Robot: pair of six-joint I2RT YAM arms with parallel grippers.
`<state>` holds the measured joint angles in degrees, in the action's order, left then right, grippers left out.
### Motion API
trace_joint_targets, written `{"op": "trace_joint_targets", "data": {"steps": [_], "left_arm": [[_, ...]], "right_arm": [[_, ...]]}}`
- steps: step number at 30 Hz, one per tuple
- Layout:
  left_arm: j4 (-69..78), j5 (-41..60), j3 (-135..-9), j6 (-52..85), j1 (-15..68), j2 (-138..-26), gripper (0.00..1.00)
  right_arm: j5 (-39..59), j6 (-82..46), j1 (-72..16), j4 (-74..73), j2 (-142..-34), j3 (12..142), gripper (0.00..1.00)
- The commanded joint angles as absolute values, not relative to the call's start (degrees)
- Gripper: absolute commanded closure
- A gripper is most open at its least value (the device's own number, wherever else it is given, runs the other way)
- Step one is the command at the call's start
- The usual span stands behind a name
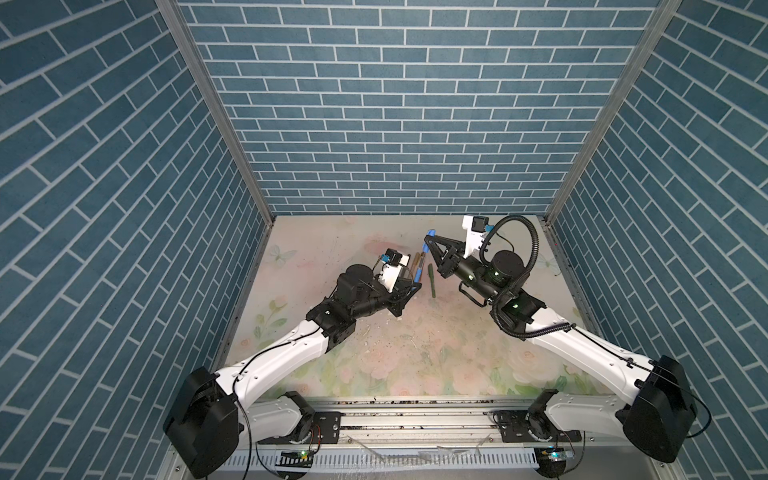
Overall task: Insert the pens into the pen caps
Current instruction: 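Bring the blue cap over the upright blue pen's nib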
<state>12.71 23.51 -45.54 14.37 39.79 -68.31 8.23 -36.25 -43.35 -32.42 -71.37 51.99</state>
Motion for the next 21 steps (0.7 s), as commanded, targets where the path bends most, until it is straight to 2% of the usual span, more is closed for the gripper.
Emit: {"op": "trace_joint_targets", "data": {"steps": [1,21], "left_arm": [[13.1,24.1,-47.1,14.3,40.1,-68.3,1.0],[14.6,22.6,-46.3,15.6,40.1,-67.1,1.0]], "right_arm": [[8.8,-38.1,-43.8,-34.6,-71.5,50.9,0.96],[10.7,-41.0,-45.6,-35.0,-72.7,48.4,0.96]]}}
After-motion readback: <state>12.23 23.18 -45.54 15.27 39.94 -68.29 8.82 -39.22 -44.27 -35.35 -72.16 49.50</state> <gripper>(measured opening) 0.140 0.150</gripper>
